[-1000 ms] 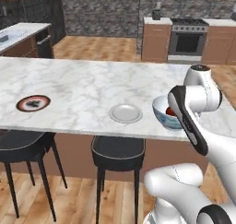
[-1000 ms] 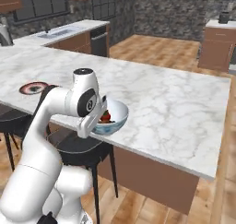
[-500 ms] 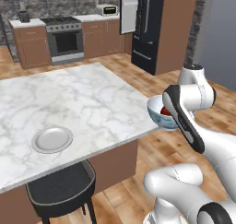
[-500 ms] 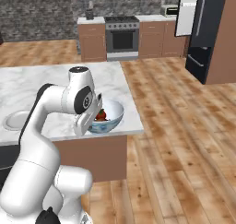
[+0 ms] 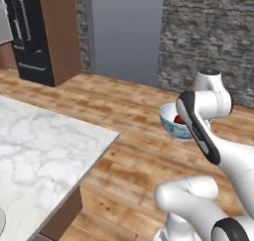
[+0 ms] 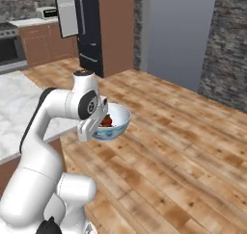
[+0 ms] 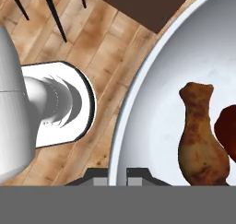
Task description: Pick the chicken drumstick and bell pepper from their plates and place them in the bowl. Then put the bowl in the fridge.
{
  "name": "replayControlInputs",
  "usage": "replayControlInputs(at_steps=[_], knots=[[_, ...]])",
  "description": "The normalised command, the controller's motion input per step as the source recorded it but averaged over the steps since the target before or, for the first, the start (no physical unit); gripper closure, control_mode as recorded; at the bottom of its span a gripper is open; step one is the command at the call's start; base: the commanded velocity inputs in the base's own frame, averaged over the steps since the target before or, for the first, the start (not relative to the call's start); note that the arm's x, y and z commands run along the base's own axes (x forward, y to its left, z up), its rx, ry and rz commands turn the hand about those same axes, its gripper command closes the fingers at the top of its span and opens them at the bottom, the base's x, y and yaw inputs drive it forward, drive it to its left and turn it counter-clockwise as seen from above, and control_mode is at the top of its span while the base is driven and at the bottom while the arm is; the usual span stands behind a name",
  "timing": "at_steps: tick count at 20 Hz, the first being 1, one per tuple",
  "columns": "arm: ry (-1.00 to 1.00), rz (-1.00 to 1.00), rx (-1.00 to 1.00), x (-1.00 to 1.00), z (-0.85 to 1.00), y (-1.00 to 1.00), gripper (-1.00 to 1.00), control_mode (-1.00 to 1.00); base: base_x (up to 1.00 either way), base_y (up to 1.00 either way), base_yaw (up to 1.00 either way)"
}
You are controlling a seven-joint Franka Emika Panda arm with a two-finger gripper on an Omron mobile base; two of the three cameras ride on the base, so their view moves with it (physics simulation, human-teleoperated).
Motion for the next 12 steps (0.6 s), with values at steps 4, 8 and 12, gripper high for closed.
replayControlInputs(at_steps=[4,8,12], knots=[[0.0,0.0,0.0,0.0,0.0,0.0,1.0,1.0,0.34,0.0,-0.56],[0.0,0.0,0.0,0.0,0.0,0.0,1.0,1.0,0.71,-0.04,-0.2],[0.0,0.0,0.0,0.0,0.0,0.0,1.0,1.0,0.89,-0.02,-0.02]])
